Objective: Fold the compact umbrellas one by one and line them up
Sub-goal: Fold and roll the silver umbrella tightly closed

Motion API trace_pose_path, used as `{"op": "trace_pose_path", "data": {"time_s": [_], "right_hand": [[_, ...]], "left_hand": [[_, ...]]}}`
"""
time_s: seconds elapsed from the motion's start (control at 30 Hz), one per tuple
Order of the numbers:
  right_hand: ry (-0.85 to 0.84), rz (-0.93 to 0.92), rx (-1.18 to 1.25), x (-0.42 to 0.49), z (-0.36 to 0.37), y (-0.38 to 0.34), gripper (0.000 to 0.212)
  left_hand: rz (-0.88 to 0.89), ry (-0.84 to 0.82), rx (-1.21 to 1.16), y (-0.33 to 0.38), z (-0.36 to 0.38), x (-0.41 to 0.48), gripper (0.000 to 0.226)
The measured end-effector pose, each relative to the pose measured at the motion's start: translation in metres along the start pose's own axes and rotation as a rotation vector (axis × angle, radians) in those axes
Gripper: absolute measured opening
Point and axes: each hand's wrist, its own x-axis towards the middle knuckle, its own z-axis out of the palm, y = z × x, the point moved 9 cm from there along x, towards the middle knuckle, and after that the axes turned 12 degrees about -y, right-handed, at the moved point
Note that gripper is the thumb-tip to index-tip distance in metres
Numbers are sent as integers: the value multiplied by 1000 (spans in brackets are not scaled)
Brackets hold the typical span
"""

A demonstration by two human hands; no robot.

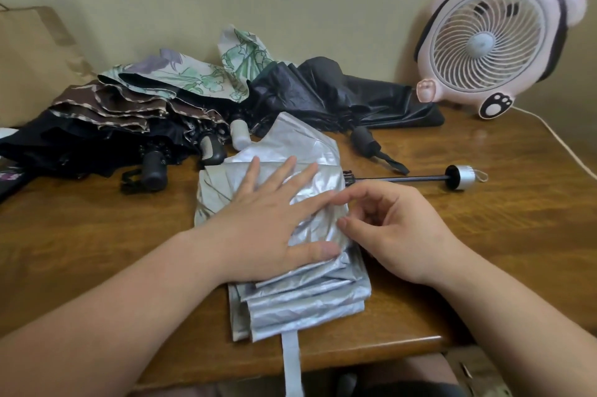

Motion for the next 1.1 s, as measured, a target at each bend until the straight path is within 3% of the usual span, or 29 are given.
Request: {"op": "trace_pose_path", "data": {"time_s": [0.1, 0.3, 0.53, 0.7, 1.1], "right_hand": [[0, 19, -50, -1, 0, 0, 25], [102, 84, -16, -19, -10, 1, 16], [91, 10, 229, -59, 8, -10, 26], [126, -52, -65, -71, 10, -19, 37], [184, 105, -86, -58, 12, -8, 50]], "left_hand": [[80, -13, 11, 9, 3, -4, 87], [177, -97, -138, 20, 1, -6, 65], [277, -50, -339, 13, -8, -12, 91], [283, -54, -351, 12, -11, -12, 97], [301, -76, -336, 14, -11, -15, 89]]}}
